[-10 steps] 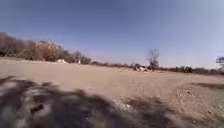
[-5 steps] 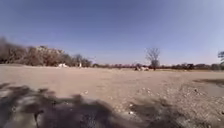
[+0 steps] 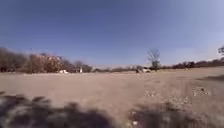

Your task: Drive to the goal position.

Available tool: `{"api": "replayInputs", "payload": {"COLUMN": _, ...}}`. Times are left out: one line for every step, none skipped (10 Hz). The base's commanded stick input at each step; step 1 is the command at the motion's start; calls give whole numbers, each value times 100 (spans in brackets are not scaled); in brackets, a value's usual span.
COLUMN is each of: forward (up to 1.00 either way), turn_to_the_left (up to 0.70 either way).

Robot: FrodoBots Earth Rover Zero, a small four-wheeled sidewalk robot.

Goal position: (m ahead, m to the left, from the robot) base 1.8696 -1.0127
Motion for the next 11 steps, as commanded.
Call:
{"api": "replayInputs", "payload": {"forward": 50, "turn_to_the_left": 0}}
{"api": "replayInputs", "payload": {"forward": 50, "turn_to_the_left": 0}}
{"api": "replayInputs", "payload": {"forward": 50, "turn_to_the_left": 0}}
{"api": "replayInputs", "payload": {"forward": 50, "turn_to_the_left": 0}}
{"api": "replayInputs", "payload": {"forward": 50, "turn_to_the_left": 0}}
{"api": "replayInputs", "payload": {"forward": 50, "turn_to_the_left": 0}}
{"api": "replayInputs", "payload": {"forward": 50, "turn_to_the_left": 0}}
{"api": "replayInputs", "payload": {"forward": 50, "turn_to_the_left": 0}}
{"api": "replayInputs", "payload": {"forward": 50, "turn_to_the_left": 0}}
{"api": "replayInputs", "payload": {"forward": 50, "turn_to_the_left": 0}}
{"api": "replayInputs", "payload": {"forward": 50, "turn_to_the_left": 0}}
